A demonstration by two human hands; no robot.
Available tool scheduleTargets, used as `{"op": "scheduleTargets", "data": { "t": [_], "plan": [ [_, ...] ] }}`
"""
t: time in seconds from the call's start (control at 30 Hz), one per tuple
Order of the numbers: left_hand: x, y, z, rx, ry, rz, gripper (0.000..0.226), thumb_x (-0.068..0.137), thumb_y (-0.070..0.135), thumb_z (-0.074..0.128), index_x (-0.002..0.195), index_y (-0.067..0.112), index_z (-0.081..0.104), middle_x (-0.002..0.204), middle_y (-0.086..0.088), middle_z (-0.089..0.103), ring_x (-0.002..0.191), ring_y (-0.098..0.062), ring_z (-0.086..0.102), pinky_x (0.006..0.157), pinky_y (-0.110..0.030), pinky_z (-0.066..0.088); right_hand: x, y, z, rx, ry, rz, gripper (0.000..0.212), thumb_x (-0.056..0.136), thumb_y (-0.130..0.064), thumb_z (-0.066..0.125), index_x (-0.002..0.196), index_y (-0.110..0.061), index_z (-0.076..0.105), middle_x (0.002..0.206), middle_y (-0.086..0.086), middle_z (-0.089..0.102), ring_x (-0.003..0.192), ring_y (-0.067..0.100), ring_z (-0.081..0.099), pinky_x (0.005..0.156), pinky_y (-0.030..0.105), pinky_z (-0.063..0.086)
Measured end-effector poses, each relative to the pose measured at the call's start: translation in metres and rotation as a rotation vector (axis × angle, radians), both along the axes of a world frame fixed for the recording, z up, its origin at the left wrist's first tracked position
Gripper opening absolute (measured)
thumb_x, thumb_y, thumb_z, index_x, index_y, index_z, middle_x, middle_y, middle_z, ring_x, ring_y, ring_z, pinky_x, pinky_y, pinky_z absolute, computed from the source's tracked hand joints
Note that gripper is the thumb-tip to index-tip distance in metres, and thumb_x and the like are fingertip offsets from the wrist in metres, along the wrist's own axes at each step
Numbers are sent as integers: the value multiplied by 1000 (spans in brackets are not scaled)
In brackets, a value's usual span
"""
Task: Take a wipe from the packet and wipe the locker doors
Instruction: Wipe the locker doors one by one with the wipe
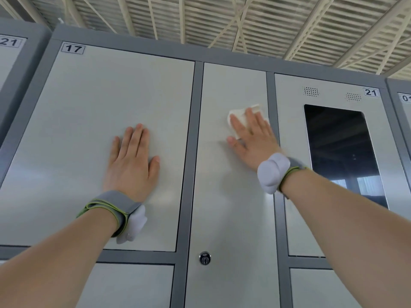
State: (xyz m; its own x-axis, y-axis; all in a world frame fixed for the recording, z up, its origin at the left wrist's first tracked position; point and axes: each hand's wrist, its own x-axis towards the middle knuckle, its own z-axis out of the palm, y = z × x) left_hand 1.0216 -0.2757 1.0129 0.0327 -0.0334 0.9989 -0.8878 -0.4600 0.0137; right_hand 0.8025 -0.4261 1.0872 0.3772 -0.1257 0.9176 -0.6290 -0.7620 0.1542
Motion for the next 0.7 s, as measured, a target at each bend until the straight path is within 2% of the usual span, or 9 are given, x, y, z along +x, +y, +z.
{"op": "scheduleTargets", "data": {
  "t": [0.1, 0.17, 0.23, 0.3, 0.37, 0.43, 0.6, 0.7],
  "plan": [
    [0, -1, -2, -7, -7, 4, 75, 85, 41, 14, 147, 0, 23, 155, -14, 21, 144, -30, 15, 116, -40, 1, 1, -4, 6, 64, -115, 9, 59, 97, -53, 27, 149, -37, 6, 158, 4, -12, 145, 24, -12, 115, 32, -10],
    [0, -1, -3, -5, -1, 10, 75, 85, 42, 13, 147, 1, 23, 156, -13, 20, 144, -29, 14, 116, -39, 1, 7, -1, 0, 78, -114, 39, 62, 95, -56, 27, 150, -37, 5, 158, 5, -14, 145, 25, -15, 115, 34, -11],
    [-1, -1, -3, -11, 4, 9, 76, 84, 43, 12, 148, 1, 21, 156, -12, 19, 145, -28, 13, 116, -39, 0, 12, 3, -12, 35, -54, 53, 66, 92, -63, 22, 149, -37, 2, 158, 5, -16, 144, 25, -18, 115, 34, -14],
    [-1, -2, -4, -2, 6, 3, 77, 84, 43, 12, 148, 2, 21, 156, -12, 18, 145, -28, 12, 116, -39, -1, 14, 7, -27, -27, 19, 64, 78, 80, -74, 7, 149, -39, 1, 157, 4, -18, 144, 24, -20, 112, 32, -18],
    [0, -1, -5, -3, 9, 7, 76, 84, 43, 13, 148, 2, 21, 156, -12, 18, 145, -28, 12, 116, -39, -1, 18, 13, -42, -68, 91, 88, 86, 72, -77, -2, 149, -39, 1, 157, 4, -18, 143, 23, -21, 111, 31, -20],
    [0, -1, -6, -1, 11, 10, 76, 85, 43, 13, 148, 1, 22, 156, -12, 18, 145, -28, 12, 116, -40, 0, 21, 20, -58, -101, 173, 102, 88, 72, -80, -4, 149, -38, 0, 157, 4, -19, 143, 23, -22, 112, 33, -21],
    [-1, -1, -10, 16, 14, -3, 77, 85, 44, 14, 148, 2, 21, 156, -13, 17, 145, -28, 12, 117, -41, 0, 24, 25, -84, -187, 325, 140, 82, 75, -72, -1, 149, -37, 5, 157, 4, -17, 143, 23, -23, 115, 36, -17],
    [-1, 0, -13, 19, 11, -3, 76, 85, 43, 15, 148, 1, 22, 156, -13, 18, 145, -29, 13, 116, -41, 2, 20, 21, -81, -197, 315, 135, 79, 77, -71, -4, 149, -39, 7, 158, 2, -12, 144, 22, -18, 115, 33, -17]
  ]
}}
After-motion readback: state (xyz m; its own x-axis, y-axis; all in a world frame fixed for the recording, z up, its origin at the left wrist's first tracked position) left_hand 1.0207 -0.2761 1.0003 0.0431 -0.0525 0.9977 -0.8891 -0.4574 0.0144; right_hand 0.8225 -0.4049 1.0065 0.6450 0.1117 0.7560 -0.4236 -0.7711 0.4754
